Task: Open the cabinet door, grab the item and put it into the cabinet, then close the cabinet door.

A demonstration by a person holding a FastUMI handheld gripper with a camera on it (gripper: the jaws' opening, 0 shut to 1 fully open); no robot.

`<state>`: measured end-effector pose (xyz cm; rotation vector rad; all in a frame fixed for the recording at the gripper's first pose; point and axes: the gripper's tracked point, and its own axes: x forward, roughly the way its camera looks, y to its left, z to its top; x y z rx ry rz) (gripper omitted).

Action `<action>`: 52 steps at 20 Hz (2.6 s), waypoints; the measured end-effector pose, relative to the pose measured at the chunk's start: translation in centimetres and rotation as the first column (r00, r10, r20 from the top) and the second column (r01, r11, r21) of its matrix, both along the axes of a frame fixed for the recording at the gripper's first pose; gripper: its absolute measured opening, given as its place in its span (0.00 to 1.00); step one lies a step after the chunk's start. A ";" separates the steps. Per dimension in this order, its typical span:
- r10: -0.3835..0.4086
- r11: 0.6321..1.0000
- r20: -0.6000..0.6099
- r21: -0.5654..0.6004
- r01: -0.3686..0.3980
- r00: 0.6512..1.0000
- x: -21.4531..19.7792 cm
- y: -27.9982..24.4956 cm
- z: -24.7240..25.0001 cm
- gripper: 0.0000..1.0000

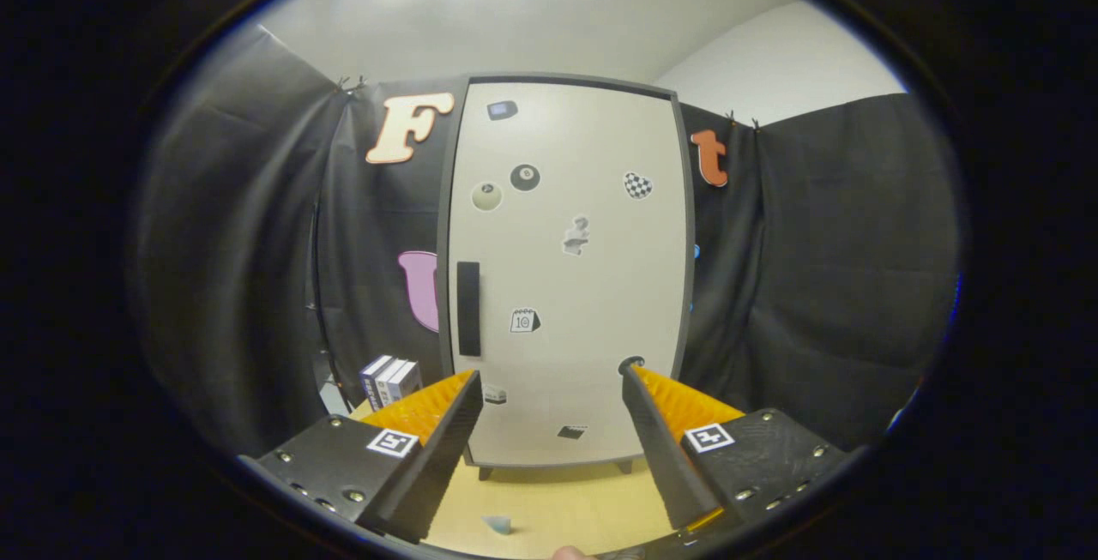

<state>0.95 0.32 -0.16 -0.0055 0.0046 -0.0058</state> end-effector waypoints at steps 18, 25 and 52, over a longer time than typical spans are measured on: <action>0.072 0.997 -0.028 -0.006 -0.072 0.997 8.2 5.4 -1.4 0.97; 0.119 0.993 -0.024 0.028 -0.118 0.993 15.4 9.3 -1.2 0.97; 0.193 0.974 -0.065 0.136 -0.183 0.979 18.7 11.9 -1.4 0.17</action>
